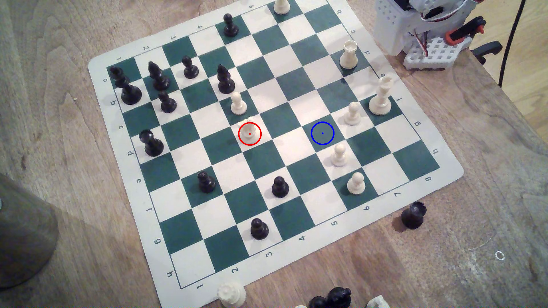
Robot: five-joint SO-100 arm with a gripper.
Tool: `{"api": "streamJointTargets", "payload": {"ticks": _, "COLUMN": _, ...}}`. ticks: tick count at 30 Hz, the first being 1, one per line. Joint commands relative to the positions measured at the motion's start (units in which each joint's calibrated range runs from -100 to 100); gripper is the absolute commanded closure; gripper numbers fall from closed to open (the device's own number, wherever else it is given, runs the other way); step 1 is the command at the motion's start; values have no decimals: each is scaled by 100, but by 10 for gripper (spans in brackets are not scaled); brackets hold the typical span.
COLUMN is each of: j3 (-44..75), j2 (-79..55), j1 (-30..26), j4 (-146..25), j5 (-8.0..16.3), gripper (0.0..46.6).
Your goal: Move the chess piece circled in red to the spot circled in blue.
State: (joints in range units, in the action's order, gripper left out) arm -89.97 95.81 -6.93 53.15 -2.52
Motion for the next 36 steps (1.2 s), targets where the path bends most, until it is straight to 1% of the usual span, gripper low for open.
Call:
{"api": "streamJointTargets", "payload": {"ticks": 1, "j3": 556, "j2": -14, "j1": -93, "j4": -1687, "j5": 15, "gripper": 464}}
{"api": "streamJointTargets", "payload": {"ticks": 8, "j3": 1073, "j2": -14, "j1": -69, "j4": -2825, "j5": 24, "gripper": 464}}
{"api": "streamJointTargets", "payload": {"ticks": 9, "j3": 1073, "j2": -22, "j1": -116, "j4": -2948, "j5": 93, "gripper": 464}}
{"api": "streamJointTargets", "payload": {"ticks": 10, "j3": 1082, "j2": -22, "j1": -132, "j4": -3292, "j5": 239, "gripper": 464}}
{"api": "streamJointTargets", "payload": {"ticks": 12, "j3": 1064, "j2": -22, "j1": -140, "j4": -3783, "j5": 249, "gripper": 464}}
{"api": "streamJointTargets", "payload": {"ticks": 13, "j3": 1064, "j2": -22, "j1": -234, "j4": -4144, "j5": 249, "gripper": 464}}
{"api": "streamJointTargets", "payload": {"ticks": 17, "j3": 1055, "j2": -22, "j1": -320, "j4": -4684, "j5": 269, "gripper": 464}}
{"api": "streamJointTargets", "payload": {"ticks": 18, "j3": 1173, "j2": -22, "j1": -320, "j4": -5266, "j5": 269, "gripper": 464}}
{"api": "streamJointTargets", "payload": {"ticks": 21, "j3": 1291, "j2": -22, "j1": -288, "j4": -5995, "j5": 274, "gripper": 464}}
{"api": "streamJointTargets", "payload": {"ticks": 23, "j3": 1653, "j2": -22, "j1": -210, "j4": -7157, "j5": 274, "gripper": 464}}
{"api": "streamJointTargets", "payload": {"ticks": 25, "j3": 1898, "j2": -22, "j1": -202, "j4": -7878, "j5": 278, "gripper": 459}}
{"api": "streamJointTargets", "payload": {"ticks": 29, "j3": 2388, "j2": -22, "j1": -202, "j4": -9541, "j5": 308, "gripper": 464}}
{"api": "streamJointTargets", "payload": {"ticks": 32, "j3": 2533, "j2": -124, "j1": -241, "j4": -10319, "j5": 484, "gripper": 464}}
{"api": "streamJointTargets", "payload": {"ticks": 33, "j3": 2641, "j2": -320, "j1": -281, "j4": -10573, "j5": 576, "gripper": 464}}
{"api": "streamJointTargets", "payload": {"ticks": 35, "j3": 2814, "j2": -676, "j1": -374, "j4": -10859, "j5": 674, "gripper": 464}}
{"api": "streamJointTargets", "payload": {"ticks": 36, "j3": 2977, "j2": -1101, "j1": -437, "j4": -11007, "j5": 752, "gripper": 464}}
